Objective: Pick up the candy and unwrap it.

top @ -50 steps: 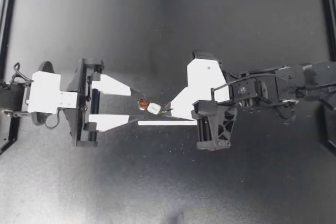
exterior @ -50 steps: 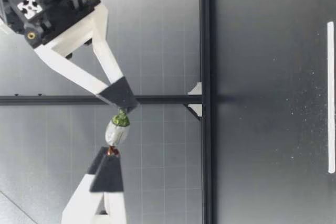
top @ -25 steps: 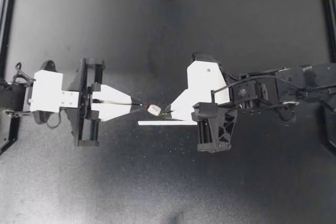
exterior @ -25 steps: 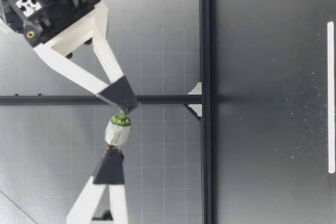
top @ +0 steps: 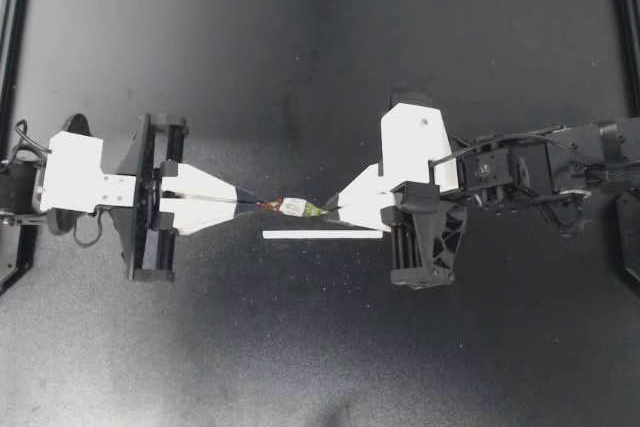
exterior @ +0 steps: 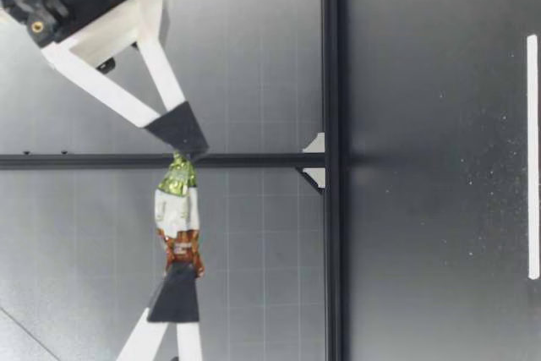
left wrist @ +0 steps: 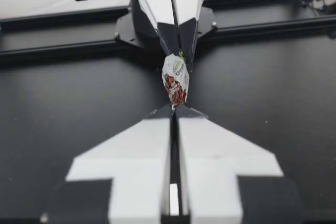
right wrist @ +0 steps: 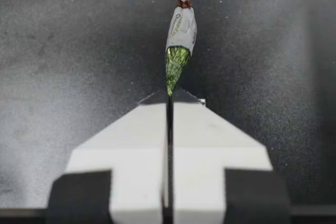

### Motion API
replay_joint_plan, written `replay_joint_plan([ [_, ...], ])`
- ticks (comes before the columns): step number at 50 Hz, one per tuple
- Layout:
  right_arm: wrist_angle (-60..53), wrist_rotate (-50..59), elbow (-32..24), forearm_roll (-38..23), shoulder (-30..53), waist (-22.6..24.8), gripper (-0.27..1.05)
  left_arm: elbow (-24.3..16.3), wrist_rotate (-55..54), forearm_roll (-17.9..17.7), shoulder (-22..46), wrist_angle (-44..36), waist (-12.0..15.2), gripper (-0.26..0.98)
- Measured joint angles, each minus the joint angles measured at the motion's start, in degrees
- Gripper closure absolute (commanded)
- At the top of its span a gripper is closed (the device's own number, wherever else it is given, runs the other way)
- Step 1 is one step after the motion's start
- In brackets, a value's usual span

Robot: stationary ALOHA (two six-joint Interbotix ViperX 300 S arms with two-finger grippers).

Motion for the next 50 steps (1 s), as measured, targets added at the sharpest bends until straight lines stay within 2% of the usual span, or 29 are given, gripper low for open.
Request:
replay_joint_plan([
  [9, -1.49, -0.35, 0.09, -0.09, 0.09, 0.00, 0.95, -0.26, -0.88, -0.09, 0.35, 0.00, 0.00, 0.89],
  [27, -2.72, -0.18, -1.41, -0.44, 2.81, 0.00, 0.95, -3.60, -1.14, -0.44, 4.31, 0.00, 0.26, 0.89],
  [50, -3.34, 3.52, 1.32, -0.18, 1.14, -0.53, 0.95, -0.35, -1.23, -0.26, 1.23, 0.26, -0.53, 0.89],
])
